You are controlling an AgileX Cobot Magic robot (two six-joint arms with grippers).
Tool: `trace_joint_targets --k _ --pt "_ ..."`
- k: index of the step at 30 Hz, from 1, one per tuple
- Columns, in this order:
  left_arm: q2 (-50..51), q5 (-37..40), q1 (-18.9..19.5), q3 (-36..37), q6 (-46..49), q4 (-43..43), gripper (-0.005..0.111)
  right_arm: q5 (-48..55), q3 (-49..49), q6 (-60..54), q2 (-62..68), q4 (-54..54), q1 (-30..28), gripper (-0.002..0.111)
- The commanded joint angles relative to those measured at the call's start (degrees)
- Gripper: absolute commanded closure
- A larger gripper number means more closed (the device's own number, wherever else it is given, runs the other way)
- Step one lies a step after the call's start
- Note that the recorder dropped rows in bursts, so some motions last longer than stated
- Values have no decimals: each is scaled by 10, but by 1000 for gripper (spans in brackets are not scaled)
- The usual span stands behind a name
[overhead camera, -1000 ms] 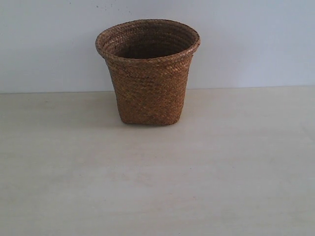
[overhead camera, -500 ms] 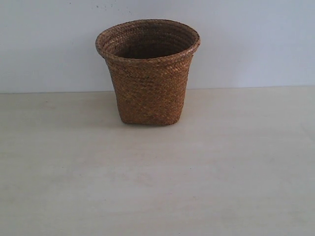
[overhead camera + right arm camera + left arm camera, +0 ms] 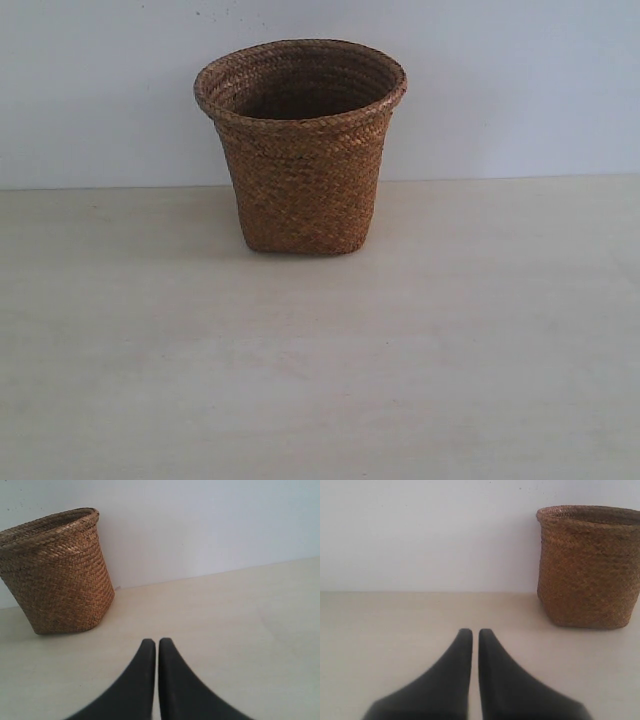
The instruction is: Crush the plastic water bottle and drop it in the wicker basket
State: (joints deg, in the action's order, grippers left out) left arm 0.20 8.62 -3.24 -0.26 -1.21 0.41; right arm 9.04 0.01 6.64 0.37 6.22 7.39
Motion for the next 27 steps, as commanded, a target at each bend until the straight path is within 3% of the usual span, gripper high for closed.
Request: trace_joint_targets --k 1,10,27 --pt "-2 11 4 3 53 -32 103 -4 0 1 -4 -2 1 108" --pt "-2 25 53 3 29 -32 103 -5 0 1 -4 -2 1 108" --pt "-2 75 56 3 21 -27 103 -5 0 1 -4 -2 1 108"
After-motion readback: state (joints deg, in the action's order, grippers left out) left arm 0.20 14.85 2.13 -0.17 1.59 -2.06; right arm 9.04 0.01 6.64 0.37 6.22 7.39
